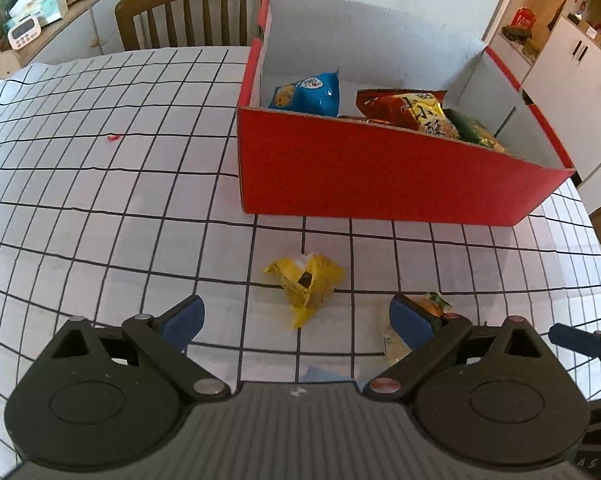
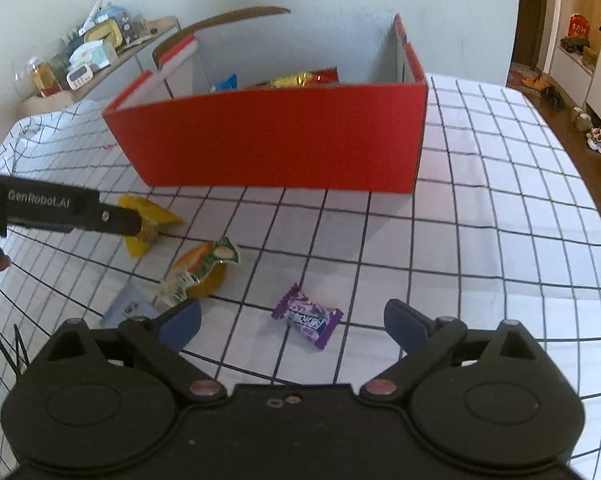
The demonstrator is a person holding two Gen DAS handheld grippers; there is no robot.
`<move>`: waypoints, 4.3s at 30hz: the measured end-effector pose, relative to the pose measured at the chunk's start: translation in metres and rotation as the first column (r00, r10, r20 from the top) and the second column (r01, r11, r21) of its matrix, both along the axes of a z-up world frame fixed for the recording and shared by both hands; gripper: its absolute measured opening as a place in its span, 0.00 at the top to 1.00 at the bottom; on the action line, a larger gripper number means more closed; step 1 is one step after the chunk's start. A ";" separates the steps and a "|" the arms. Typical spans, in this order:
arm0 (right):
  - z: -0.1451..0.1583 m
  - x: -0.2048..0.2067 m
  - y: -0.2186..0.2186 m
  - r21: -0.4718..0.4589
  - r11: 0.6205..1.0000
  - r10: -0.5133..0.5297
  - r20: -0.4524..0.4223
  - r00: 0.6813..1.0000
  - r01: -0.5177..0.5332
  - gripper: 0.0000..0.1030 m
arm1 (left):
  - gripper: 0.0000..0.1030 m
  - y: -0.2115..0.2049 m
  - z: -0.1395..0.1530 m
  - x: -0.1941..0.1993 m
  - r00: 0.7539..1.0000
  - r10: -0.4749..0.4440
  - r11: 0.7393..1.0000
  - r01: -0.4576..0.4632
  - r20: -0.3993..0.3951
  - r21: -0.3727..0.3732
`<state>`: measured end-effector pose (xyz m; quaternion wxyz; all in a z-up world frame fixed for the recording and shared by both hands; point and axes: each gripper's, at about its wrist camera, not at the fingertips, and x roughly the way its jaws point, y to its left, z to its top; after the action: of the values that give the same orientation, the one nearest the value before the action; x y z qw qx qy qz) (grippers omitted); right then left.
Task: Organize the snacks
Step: 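Withdraw both tools from the box toward the remaining snacks, then grasp the yellow wrapped snack with the left tool while the right tool grasps the purple candy, then carry the yellow snack in the left tool while the right tool carries the purple candy into the box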
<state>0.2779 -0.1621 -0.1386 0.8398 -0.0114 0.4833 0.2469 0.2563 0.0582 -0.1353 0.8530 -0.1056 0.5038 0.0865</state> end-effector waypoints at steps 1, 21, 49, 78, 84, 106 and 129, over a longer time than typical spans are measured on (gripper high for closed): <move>-0.002 0.000 0.000 -0.004 1.000 0.004 -0.004 1.000 -0.004 0.07 | 0.03 0.000 -0.003 0.002 1.000 0.001 1.000 -0.001 -0.004 0.005; -0.020 -0.004 0.013 -0.099 0.987 0.132 0.028 0.991 -0.129 0.52 | 0.48 0.004 -0.034 0.026 0.999 -0.012 1.000 0.013 -0.040 0.010; 0.020 -0.022 -0.003 0.015 0.999 0.038 0.072 0.997 -0.039 0.89 | 0.76 0.010 -0.003 -0.018 1.000 0.016 1.000 -0.016 -0.015 -0.013; 0.117 0.026 0.000 0.160 0.987 -0.056 0.226 0.973 0.019 0.89 | 0.76 -0.008 0.115 -0.008 0.981 -0.042 0.999 0.038 0.192 0.024; 0.127 0.051 0.009 0.162 0.986 -0.065 0.243 0.968 0.025 0.89 | 0.76 -0.009 0.125 0.018 0.979 -0.057 0.997 0.044 0.197 0.068; 0.088 0.130 0.034 0.067 0.994 -0.095 0.161 0.982 0.085 0.89 | 0.76 -0.006 0.085 0.119 0.995 -0.068 0.995 0.062 0.076 0.083; 0.037 0.153 0.059 -0.045 0.998 -0.045 0.045 0.998 0.047 0.88 | 0.76 -0.012 0.021 0.154 0.992 -0.098 0.992 0.103 -0.079 0.070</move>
<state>0.4307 -0.1033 -0.1017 0.8552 -0.0251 0.4705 0.2161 0.4105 0.0461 -0.1146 0.8399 -0.0454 0.5368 0.0659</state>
